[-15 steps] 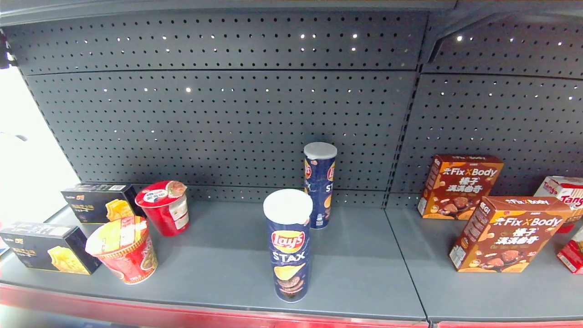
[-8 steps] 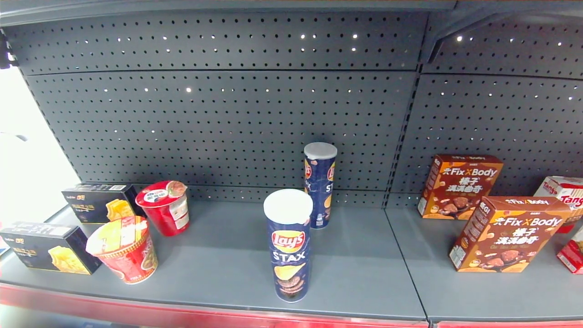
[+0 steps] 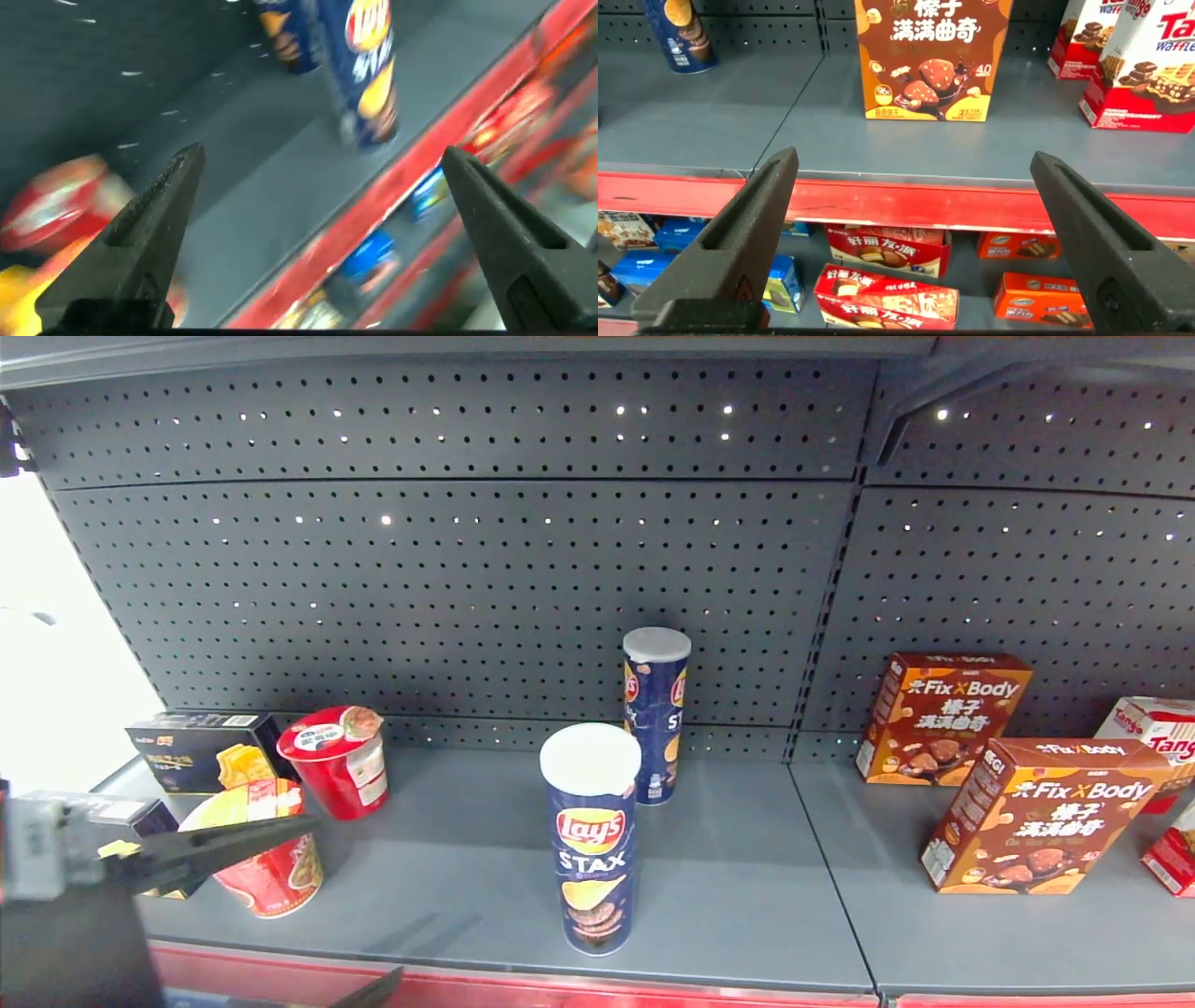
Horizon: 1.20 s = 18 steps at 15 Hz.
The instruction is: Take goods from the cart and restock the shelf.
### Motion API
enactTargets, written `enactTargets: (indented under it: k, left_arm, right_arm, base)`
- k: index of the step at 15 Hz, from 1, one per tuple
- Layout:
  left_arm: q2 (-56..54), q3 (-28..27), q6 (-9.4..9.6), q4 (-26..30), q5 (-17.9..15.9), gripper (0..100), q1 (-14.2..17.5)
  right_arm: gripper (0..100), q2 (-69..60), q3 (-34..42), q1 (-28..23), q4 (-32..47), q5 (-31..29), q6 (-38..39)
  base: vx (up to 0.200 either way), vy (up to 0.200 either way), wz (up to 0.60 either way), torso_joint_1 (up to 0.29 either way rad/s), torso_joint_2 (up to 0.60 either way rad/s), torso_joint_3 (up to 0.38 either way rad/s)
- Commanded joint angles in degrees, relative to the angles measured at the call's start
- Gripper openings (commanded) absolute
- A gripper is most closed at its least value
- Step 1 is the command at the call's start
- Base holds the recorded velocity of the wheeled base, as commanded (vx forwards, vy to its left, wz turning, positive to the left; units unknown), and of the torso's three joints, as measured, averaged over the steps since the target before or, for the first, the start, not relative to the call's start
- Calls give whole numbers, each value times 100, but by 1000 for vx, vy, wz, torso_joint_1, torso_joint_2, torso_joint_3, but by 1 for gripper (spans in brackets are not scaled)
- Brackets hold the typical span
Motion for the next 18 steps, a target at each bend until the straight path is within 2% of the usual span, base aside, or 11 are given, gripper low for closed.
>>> enactTargets:
  k: [1, 2, 5, 8, 10, 18]
  left_arm:
    - [2241, -408, -763, -1025, 21, 100, -126]
    - [2566, -382, -754, -1122, 65, 100, 59]
    - [2979, -355, -763, -1113, 460, 100, 243]
    - [3339, -434, -710, -1139, 487, 100, 560]
    - [3682, -601, -772, -1280, 689, 100, 577]
    - [3963, -856, -763, -1324, 724, 100, 437]
  right_arm:
    - [100, 13, 0, 2, 0, 1, 0]
    - [100, 13, 0, 2, 0, 1, 0]
    - [100, 13, 0, 2, 0, 1, 0]
    - [100, 13, 0, 2, 0, 1, 0]
    - [100, 13, 0, 2, 0, 1, 0]
    - [100, 13, 0, 2, 0, 1, 0]
  base:
    - [0, 0, 0, 0, 0, 0]
    - [0, 0, 0, 0, 0, 0]
    - [0, 0, 0, 0, 0, 0]
    - [0, 0, 0, 0, 0, 0]
    - [0, 0, 0, 0, 0, 0]
    - [0, 0, 0, 0, 0, 0]
